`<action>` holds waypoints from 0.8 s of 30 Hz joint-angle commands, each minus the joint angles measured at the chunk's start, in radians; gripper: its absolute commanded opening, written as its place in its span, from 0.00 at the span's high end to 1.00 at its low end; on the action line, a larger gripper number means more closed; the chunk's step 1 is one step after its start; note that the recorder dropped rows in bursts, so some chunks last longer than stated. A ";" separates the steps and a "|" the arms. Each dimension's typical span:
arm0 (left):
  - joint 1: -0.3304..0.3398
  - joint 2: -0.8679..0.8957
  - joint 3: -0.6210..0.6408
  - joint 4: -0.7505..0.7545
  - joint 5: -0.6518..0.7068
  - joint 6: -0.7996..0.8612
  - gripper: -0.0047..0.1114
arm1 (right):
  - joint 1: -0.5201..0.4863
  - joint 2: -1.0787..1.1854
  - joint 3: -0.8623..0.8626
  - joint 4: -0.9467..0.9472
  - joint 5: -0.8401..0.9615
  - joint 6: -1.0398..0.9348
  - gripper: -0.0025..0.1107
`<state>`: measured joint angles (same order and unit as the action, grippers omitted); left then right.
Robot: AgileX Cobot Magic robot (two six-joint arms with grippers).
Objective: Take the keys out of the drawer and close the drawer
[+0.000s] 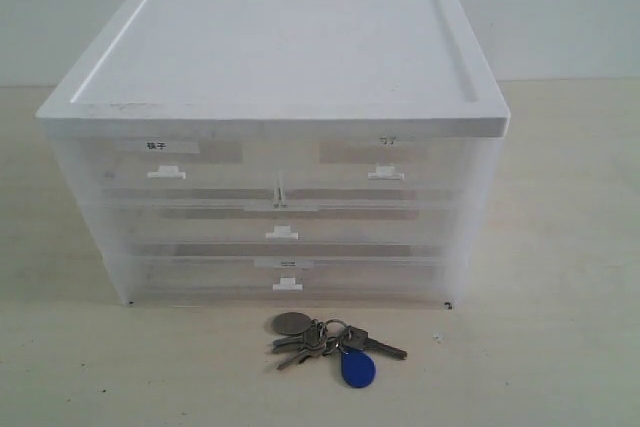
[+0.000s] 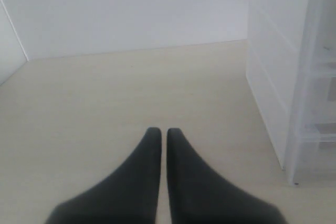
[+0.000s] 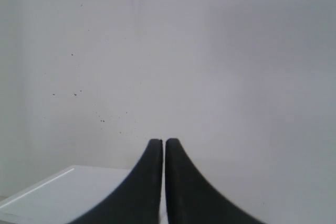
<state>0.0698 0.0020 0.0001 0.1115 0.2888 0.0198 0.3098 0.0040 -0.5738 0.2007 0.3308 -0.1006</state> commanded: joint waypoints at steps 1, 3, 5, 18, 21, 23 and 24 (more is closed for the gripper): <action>0.001 -0.002 0.000 0.002 0.001 -0.007 0.92 | 0.002 -0.004 0.003 0.002 -0.004 -0.002 0.98; 0.001 -0.002 0.000 0.002 0.001 -0.007 0.92 | 0.002 -0.004 0.003 0.002 -0.004 -0.002 0.98; 0.001 -0.002 0.000 0.002 0.001 -0.007 0.92 | 0.002 -0.004 0.003 0.002 -0.004 -0.002 0.98; 0.001 -0.002 0.000 0.002 0.000 -0.007 0.92 | -0.192 -0.004 0.192 -0.298 -0.209 0.194 0.98; 0.001 -0.002 0.000 0.002 0.000 -0.007 0.92 | -0.291 -0.004 0.276 -0.298 -0.256 0.199 0.98; 0.001 -0.002 0.000 0.002 0.000 -0.007 0.92 | -0.339 -0.004 0.363 -0.300 -0.281 0.199 0.98; 0.001 -0.002 0.000 0.002 0.000 -0.007 0.92 | -0.348 -0.004 0.397 -0.300 -0.283 0.199 0.98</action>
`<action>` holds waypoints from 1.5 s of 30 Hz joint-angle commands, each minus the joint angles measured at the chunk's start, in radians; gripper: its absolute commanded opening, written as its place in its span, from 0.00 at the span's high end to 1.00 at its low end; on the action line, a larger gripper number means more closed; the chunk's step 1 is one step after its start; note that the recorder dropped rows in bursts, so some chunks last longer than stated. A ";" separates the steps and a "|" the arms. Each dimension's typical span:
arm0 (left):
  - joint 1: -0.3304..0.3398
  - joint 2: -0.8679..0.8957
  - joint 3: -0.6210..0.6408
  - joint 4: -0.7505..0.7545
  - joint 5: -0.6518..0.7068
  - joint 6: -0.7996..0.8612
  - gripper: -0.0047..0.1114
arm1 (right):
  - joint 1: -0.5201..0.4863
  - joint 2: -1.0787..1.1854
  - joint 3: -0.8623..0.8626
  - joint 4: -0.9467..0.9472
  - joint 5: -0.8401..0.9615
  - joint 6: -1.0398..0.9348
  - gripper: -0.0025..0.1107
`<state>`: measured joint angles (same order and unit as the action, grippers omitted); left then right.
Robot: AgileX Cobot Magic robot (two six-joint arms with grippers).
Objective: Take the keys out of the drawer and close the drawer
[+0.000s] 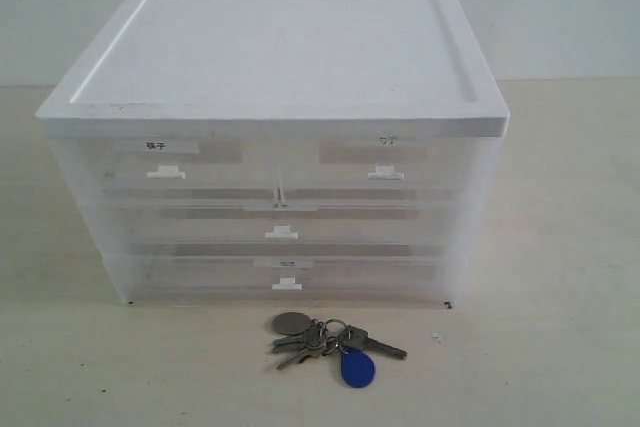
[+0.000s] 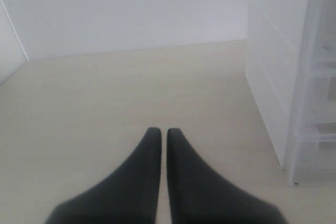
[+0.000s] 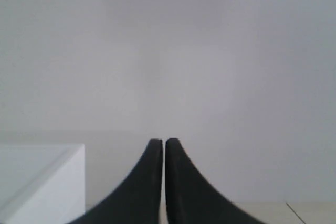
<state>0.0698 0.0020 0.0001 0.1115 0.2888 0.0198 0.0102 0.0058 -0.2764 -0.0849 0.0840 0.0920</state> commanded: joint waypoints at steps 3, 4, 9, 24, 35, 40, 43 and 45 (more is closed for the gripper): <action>0.001 -0.002 0.000 0.002 0.000 -0.007 0.92 | -0.052 -0.006 0.242 -0.018 -0.054 0.006 0.98; 0.001 -0.002 0.000 0.002 0.000 -0.007 0.92 | -0.052 -0.006 0.276 -0.018 -0.075 0.006 0.98; 0.001 -0.002 0.000 0.005 0.000 -0.007 0.92 | -0.051 -0.006 0.276 -0.103 0.196 0.004 0.98; 0.001 -0.002 0.000 0.005 0.000 -0.007 0.92 | -0.049 -0.006 0.276 -0.077 0.251 0.005 0.98; 0.001 -0.002 0.000 0.005 0.000 -0.007 0.92 | -0.049 -0.006 0.276 -0.077 0.251 0.005 0.98; 0.001 -0.002 0.000 0.005 0.000 -0.007 0.92 | -0.049 -0.006 0.276 -0.077 0.251 0.005 0.98; 0.001 -0.002 0.000 0.005 0.000 -0.007 0.92 | -0.049 -0.006 0.276 -0.077 0.251 0.005 0.98; 0.001 -0.002 0.000 0.005 0.000 -0.007 0.92 | -0.049 -0.006 0.276 -0.077 0.251 0.005 0.98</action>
